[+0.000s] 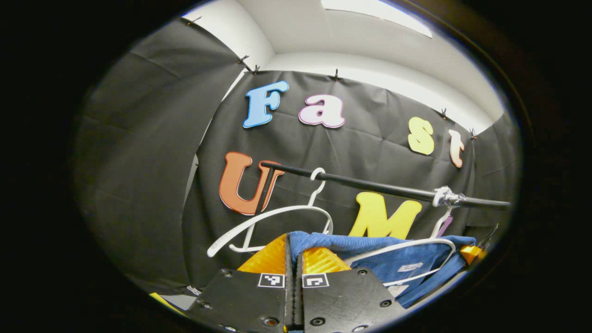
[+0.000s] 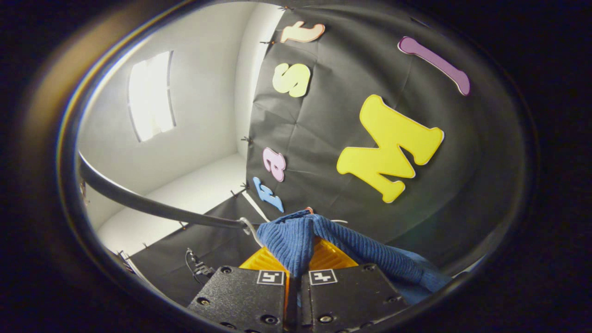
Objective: Grasp the clothes on the hanger with both hands and then place them into the laundry hamper below.
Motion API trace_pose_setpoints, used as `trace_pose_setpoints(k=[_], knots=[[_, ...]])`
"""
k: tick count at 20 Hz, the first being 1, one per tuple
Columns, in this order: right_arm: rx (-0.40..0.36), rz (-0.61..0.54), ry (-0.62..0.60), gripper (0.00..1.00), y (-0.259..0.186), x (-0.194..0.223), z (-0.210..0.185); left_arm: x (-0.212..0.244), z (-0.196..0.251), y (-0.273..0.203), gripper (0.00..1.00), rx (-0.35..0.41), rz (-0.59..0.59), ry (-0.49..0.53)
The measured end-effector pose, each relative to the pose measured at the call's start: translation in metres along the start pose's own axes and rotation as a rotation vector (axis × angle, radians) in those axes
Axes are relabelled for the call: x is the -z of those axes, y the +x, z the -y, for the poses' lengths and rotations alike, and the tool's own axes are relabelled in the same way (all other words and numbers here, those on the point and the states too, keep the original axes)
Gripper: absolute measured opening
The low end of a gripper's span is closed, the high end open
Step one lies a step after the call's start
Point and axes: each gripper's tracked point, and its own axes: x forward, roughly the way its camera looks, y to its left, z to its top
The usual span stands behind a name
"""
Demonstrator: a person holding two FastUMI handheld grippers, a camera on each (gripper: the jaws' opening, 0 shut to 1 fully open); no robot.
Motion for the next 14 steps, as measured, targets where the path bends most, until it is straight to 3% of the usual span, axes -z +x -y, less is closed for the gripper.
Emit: trace_pose_setpoints(k=[5,6,8,11,12,13,14], knots=[[0.028,0.089,0.161,0.06,-0.007,-0.025,0.032,0.014,0.005,0.004,0.05,0.065,-0.045,-0.063],[0.033,0.1,0.186,0.06,-0.006,-0.026,0.037,0.016,0.006,0.006,0.0,0.08,-0.049,-0.099],[0.042,0.104,0.209,0.06,-0.005,-0.027,0.043,0.019,0.005,0.011,0.05,0.098,-0.063,-0.161],[0.051,0.112,0.204,0.06,0.001,-0.035,0.046,0.02,0.01,0.016,0.0,0.13,-0.087,-0.151],[0.058,0.121,0.203,0.06,0.001,-0.041,0.052,0.019,0.012,0.017,0.05,0.148,-0.093,-0.148],[0.069,0.126,0.218,0.06,0.003,-0.046,0.059,0.019,0.017,0.018,0.0,0.178,-0.101,-0.147],[0.075,0.133,0.234,0.06,0.001,-0.048,0.065,0.02,0.018,0.018,0.05,0.198,-0.109,-0.131]])
